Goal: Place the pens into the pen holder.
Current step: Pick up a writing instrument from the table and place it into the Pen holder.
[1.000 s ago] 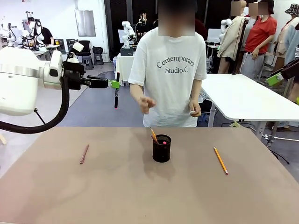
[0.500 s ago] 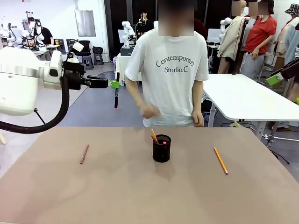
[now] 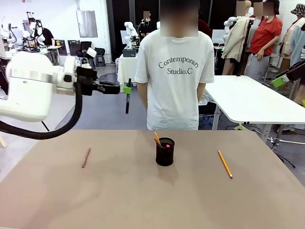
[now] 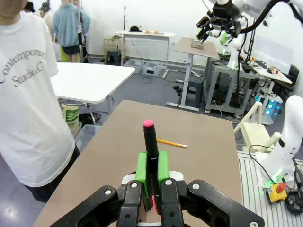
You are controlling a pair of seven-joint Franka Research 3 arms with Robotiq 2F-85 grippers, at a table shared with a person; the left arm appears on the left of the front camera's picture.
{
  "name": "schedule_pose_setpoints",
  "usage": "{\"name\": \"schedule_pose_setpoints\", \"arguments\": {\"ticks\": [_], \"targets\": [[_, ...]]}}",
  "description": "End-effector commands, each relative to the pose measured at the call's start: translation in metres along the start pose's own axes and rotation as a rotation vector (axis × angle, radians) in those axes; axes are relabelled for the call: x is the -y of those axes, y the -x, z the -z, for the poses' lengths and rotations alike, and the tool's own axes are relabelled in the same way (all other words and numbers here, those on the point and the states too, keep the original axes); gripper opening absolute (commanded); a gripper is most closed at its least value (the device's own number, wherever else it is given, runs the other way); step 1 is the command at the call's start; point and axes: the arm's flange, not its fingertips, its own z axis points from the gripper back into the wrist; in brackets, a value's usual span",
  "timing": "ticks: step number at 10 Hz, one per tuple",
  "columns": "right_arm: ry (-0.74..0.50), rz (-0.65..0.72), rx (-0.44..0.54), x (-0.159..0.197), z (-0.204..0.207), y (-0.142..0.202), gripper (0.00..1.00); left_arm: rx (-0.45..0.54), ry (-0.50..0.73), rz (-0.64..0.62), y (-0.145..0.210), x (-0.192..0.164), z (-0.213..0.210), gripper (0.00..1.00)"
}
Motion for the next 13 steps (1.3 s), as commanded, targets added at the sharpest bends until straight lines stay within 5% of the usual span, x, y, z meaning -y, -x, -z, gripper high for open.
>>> {"name": "schedule_pose_setpoints", "arguments": {"ticks": [1, 7, 13], "targets": [[-0.001, -0.003, 0.003, 0.0, -0.001, -0.001, 1.0, 0.072, 0.013, 0.069, 0.012, -0.012, 0.039, 0.0], [-0.001, -0.003, 0.003, 0.0, -0.001, -0.001, 1.0, 0.168, 0.121, 0.089, 0.092, -0.047, 0.124, 0.0], [-0.001, -0.003, 0.003, 0.0, -0.001, -0.001, 1.0, 0.121, 0.144, 0.095, 0.114, -0.042, 0.138, 0.0]]}}
